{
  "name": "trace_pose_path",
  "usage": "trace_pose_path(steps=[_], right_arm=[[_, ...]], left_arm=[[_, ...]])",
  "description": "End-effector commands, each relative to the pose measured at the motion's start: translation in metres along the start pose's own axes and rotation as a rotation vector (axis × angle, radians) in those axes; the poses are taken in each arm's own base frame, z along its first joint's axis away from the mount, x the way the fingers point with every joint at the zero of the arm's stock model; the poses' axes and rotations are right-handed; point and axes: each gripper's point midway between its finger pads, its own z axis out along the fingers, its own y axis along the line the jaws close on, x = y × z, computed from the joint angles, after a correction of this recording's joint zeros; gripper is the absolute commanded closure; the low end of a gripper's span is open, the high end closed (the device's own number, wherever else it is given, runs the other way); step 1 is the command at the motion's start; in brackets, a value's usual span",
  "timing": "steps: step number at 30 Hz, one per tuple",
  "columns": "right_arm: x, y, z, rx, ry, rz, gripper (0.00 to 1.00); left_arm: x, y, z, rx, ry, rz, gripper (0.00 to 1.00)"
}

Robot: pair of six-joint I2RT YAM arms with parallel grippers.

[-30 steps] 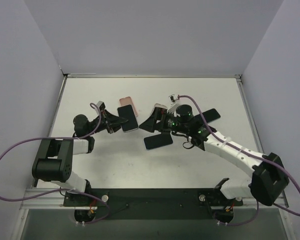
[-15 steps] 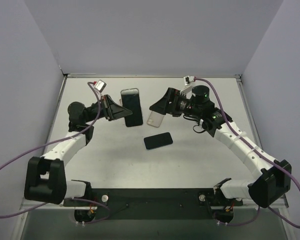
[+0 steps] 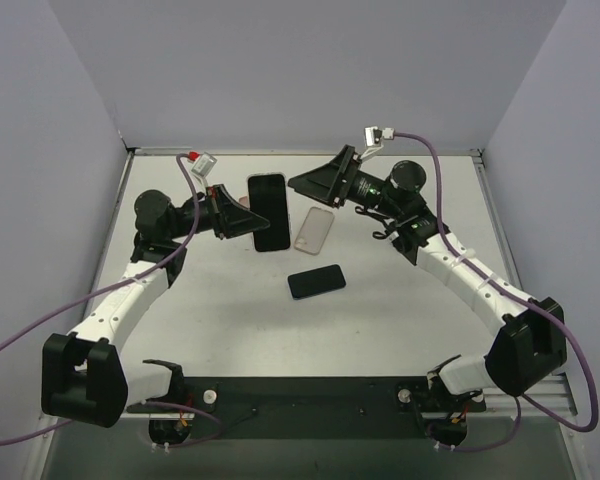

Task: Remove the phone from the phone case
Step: Remove the phone case from the phone.

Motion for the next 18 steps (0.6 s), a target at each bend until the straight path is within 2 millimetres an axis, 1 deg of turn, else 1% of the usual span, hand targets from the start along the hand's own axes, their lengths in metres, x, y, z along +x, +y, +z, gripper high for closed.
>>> trace_pose_path(steps=[1,3,4,6,7,8,9,10,11,12,13,16,18], right_arm=[[-0.024,0.043,-0.001,-0.154,-0.072,-0.068,0.23],[-0.025,0.042,0.003,-0.157,-0.071,-0.059,0.23],[-0.026,0.038,0.006,-0.158,-0.072,-0.055,0.23],[-0.027,0.039,0.010,-0.170,-0.074,-0.033,0.23],[-0.027,0.033,0.015,-0.169,-0.067,-0.019,0.24],[-0.031,0.040,0.018,-0.190,-0.064,-0.007,0.26],[-0.033,0.041,0.020,-0.205,-0.063,0.006,0.27],[-0.034,0.040,0.024,-0.229,-0.063,0.009,0.32],[-0.037,0.044,0.026,-0.247,-0.065,0.014,0.35],[-0.036,0.041,0.030,-0.253,-0.059,0.043,0.38],[-0.038,0.044,0.030,-0.272,-0.064,0.039,0.44],[-0.036,0.042,0.033,-0.278,-0.058,0.060,0.53],[-0.034,0.040,0.032,-0.276,-0.055,0.063,0.57]], left_arm=[[-0.011,-0.017,0.000,0.037,-0.036,0.081,1.00],[-0.011,-0.019,-0.001,0.040,-0.036,0.081,1.00],[-0.011,-0.021,0.000,0.043,-0.036,0.085,1.00],[-0.011,-0.022,-0.001,0.046,-0.037,0.085,1.00],[-0.011,-0.023,-0.001,0.047,-0.037,0.086,1.00],[-0.010,-0.022,-0.002,0.046,-0.038,0.078,1.00],[-0.010,-0.023,-0.001,0.051,-0.039,0.082,1.00],[-0.010,-0.024,-0.002,0.052,-0.039,0.082,1.00],[-0.010,-0.025,-0.002,0.055,-0.039,0.076,1.00],[-0.010,-0.026,-0.002,0.057,-0.043,0.083,1.00],[-0.010,-0.026,-0.002,0.056,-0.044,0.080,1.00],[-0.010,-0.027,-0.003,0.056,-0.044,0.082,1.00],[-0.011,-0.027,-0.003,0.055,-0.044,0.081,1.00]])
